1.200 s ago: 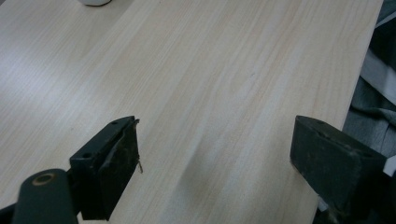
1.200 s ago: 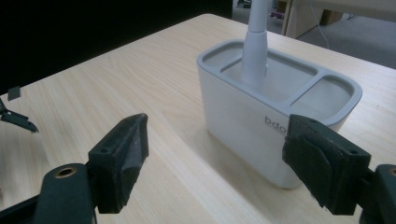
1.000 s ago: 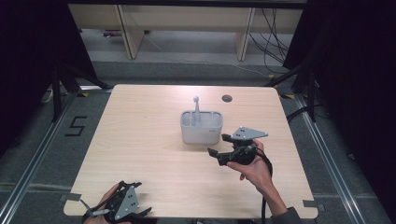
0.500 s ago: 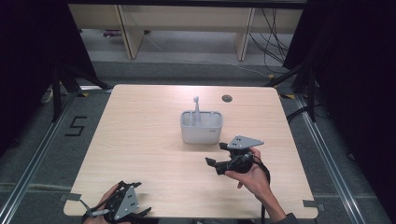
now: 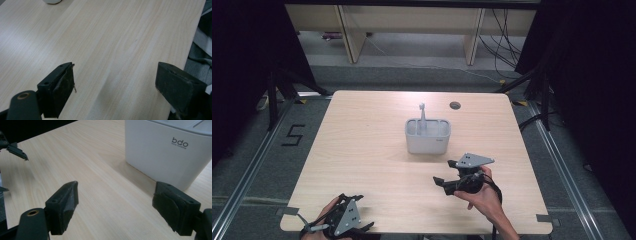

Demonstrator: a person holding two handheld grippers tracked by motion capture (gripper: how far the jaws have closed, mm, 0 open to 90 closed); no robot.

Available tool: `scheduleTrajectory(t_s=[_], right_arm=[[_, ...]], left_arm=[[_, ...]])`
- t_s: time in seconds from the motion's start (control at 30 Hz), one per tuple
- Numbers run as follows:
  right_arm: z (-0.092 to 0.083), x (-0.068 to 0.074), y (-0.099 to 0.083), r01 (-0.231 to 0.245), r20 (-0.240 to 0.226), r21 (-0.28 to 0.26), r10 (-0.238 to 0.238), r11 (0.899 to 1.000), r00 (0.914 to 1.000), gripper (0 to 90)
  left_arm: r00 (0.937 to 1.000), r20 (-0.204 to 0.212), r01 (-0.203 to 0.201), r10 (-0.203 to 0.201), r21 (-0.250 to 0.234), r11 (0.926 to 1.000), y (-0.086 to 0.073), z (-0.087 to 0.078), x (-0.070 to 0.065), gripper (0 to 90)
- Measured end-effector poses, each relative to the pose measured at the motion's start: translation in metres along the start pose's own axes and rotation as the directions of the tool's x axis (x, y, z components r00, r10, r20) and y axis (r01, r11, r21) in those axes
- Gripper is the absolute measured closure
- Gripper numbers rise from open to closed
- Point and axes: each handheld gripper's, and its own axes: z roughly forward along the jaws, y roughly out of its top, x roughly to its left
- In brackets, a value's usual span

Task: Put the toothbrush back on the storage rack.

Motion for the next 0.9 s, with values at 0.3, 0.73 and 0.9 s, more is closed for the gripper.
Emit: scheduleTrajectory(t_s=[0.3,0.73,0.9], right_arm=[[-0.001,0.006,-0.006,0.039,0.004,0.017,-0.039,0.999,0.9992,20.8],[-0.004,0.013,-0.016,0.031,0.004,0.028,-0.031,0.999,0.9995,17.1],[-0.005,0.013,-0.023,0.048,0.020,0.036,-0.049,0.998,0.9986,17.0]], left_arm=[[0.9998,-0.018,-0.005,0.005,0.001,1.0000,0.001,0.000,0.000,15.0],[0.9999,-0.011,-0.001,0.001,0.006,1.0000,0.000,0.000,0.000,15.0],[0.9998,-0.019,-0.005,0.005,0.002,1.0000,0.000,0.000,-0.001,15.0]])
